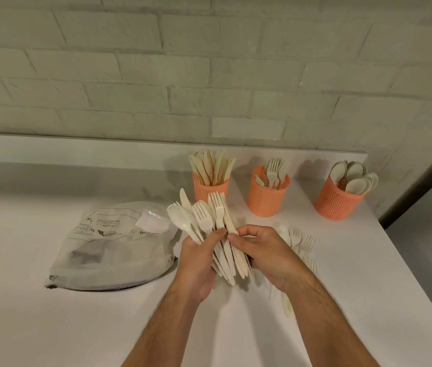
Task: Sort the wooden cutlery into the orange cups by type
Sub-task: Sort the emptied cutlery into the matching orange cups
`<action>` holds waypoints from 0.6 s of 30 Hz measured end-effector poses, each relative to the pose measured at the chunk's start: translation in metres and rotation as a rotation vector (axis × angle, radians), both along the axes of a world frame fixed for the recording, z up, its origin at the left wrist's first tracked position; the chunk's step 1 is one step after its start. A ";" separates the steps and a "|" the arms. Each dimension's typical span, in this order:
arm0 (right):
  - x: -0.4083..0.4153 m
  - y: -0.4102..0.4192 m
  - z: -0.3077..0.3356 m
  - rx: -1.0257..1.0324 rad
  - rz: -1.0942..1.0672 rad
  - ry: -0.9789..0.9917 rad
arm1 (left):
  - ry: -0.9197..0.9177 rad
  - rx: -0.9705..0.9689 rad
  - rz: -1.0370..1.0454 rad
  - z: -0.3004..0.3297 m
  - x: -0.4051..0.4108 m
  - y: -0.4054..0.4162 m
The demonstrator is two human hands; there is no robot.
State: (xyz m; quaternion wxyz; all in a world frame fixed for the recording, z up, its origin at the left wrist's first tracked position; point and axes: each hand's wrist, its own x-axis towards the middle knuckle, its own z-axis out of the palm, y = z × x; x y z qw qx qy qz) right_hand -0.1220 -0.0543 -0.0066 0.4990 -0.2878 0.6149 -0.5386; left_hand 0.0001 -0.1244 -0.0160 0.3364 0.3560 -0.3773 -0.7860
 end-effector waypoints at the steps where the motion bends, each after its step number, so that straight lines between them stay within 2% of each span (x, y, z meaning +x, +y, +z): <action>1: 0.000 0.000 0.000 0.005 0.000 -0.020 | 0.002 0.002 -0.006 0.000 0.001 0.000; 6: 0.001 -0.002 -0.001 -0.012 -0.029 -0.098 | 0.031 0.013 -0.054 0.003 0.000 0.000; 13: 0.000 -0.005 -0.005 -0.030 0.026 -0.096 | 0.013 -0.044 -0.041 0.003 -0.003 0.002; 18: 0.002 -0.007 -0.008 0.001 0.026 -0.020 | 0.016 -0.078 -0.026 0.000 -0.003 0.001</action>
